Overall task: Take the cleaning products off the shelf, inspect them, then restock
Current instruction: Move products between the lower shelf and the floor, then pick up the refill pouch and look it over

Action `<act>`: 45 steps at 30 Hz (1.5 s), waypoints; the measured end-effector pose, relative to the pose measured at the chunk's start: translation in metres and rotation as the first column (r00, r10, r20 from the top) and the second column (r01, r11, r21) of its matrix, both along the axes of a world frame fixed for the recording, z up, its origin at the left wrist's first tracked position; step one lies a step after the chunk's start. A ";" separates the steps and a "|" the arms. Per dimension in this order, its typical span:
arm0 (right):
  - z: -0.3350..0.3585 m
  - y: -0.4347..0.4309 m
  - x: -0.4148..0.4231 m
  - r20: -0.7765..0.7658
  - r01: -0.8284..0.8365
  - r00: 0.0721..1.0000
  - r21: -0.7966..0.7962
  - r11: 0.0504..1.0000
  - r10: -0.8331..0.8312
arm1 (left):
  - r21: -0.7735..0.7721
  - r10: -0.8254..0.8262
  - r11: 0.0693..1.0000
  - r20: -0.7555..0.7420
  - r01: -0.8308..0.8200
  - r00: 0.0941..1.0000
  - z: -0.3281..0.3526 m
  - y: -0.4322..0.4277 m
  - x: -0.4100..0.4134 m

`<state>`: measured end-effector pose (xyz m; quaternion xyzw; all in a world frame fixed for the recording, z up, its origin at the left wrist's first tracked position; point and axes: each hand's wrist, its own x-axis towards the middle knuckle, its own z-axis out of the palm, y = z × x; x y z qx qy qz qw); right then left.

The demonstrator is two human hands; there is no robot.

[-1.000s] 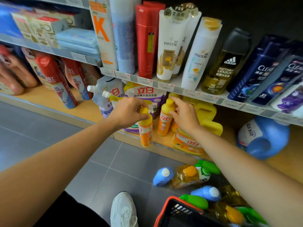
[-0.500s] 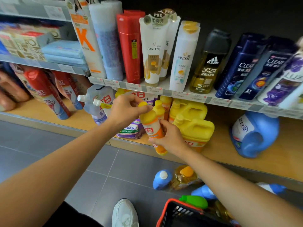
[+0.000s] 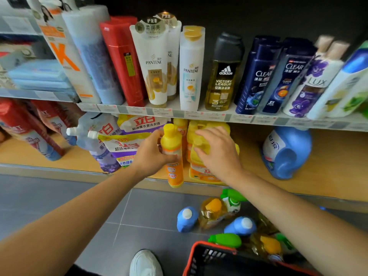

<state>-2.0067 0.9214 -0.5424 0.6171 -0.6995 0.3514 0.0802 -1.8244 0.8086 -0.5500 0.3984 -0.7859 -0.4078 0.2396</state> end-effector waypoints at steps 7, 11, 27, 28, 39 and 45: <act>-0.034 0.009 -0.052 -0.184 0.156 0.980 0.505 0.849 -0.071 | -0.014 0.138 0.990 0.023 -0.138 0.990 -0.031 -0.009 -0.011; -0.044 0.008 -0.055 -0.146 0.126 0.987 0.442 0.888 -0.067 | 0.029 0.153 0.988 0.035 -0.154 0.988 -0.046 -0.013 -0.015; -0.050 0.001 -0.050 -0.169 0.107 0.985 0.438 0.893 -0.035 | 0.119 0.144 0.981 0.087 -0.154 0.986 -0.063 -0.004 -0.037; -0.050 0.001 -0.049 -0.176 0.109 0.984 0.441 0.891 -0.033 | 0.117 0.136 0.982 0.104 -0.148 0.985 -0.061 -0.003 -0.034; -0.042 0.004 -0.045 -0.231 0.150 0.972 0.495 0.856 -0.036 | -0.724 0.197 0.690 0.166 -0.017 0.966 0.022 -0.023 0.052; -0.028 0.003 -0.046 -0.214 0.127 0.977 0.593 0.795 0.004 | -0.587 0.324 0.804 0.564 0.093 0.760 0.016 -0.059 0.084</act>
